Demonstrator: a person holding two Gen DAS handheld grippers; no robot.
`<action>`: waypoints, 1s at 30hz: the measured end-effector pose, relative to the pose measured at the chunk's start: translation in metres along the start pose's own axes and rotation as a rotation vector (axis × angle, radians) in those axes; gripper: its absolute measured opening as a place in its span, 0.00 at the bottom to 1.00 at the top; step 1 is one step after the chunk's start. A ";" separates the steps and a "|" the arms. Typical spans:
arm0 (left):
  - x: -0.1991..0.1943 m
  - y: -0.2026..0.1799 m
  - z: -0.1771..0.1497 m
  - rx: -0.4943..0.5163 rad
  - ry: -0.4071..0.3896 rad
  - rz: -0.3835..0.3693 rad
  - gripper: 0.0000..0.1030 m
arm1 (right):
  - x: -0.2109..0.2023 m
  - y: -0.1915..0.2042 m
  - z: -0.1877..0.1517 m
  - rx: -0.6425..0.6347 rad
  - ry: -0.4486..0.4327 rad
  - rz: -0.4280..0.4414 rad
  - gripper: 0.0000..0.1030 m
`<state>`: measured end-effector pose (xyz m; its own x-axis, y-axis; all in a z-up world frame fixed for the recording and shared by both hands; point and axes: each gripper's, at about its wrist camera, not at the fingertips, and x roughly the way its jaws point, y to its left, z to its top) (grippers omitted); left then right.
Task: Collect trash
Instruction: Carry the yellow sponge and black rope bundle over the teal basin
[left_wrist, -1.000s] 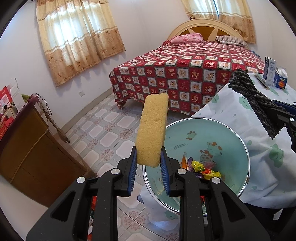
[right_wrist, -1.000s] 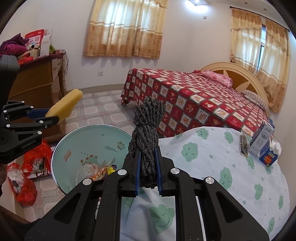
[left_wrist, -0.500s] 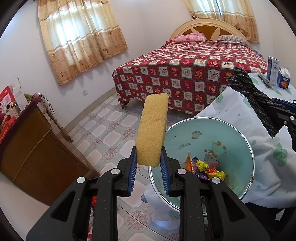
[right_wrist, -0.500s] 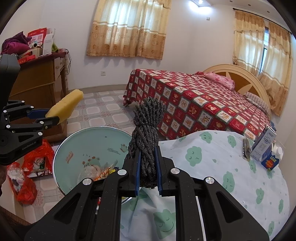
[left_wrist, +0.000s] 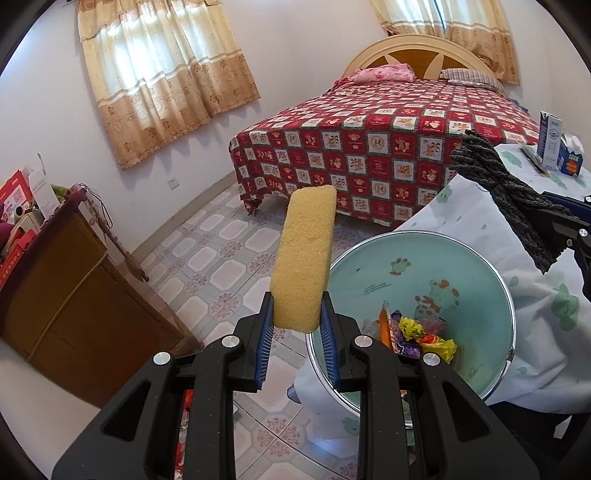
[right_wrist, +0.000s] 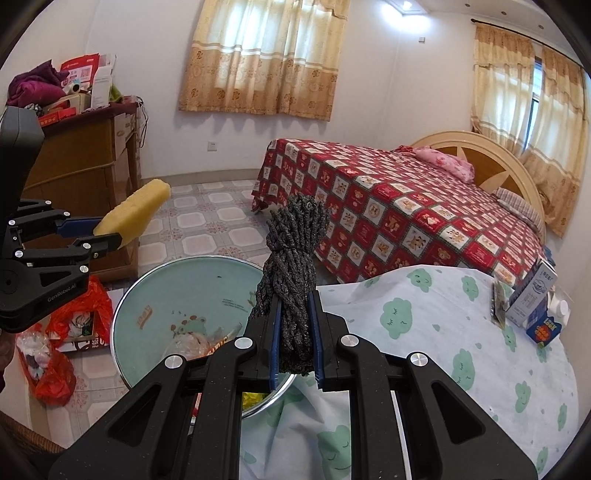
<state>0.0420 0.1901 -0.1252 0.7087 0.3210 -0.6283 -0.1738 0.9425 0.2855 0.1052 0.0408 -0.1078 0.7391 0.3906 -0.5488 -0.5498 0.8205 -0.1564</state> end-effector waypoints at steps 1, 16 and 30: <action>0.000 0.000 0.001 0.000 0.000 0.000 0.24 | 0.000 0.000 -0.001 -0.001 0.000 0.001 0.14; -0.001 0.000 0.001 0.000 -0.005 0.016 0.24 | 0.002 0.010 0.004 -0.016 -0.004 0.011 0.14; -0.006 -0.002 0.002 0.009 -0.016 0.007 0.24 | 0.004 0.013 0.006 -0.019 -0.002 0.014 0.14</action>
<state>0.0397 0.1860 -0.1202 0.7181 0.3262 -0.6148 -0.1724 0.9392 0.2969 0.1033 0.0558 -0.1076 0.7318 0.4031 -0.5496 -0.5676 0.8068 -0.1640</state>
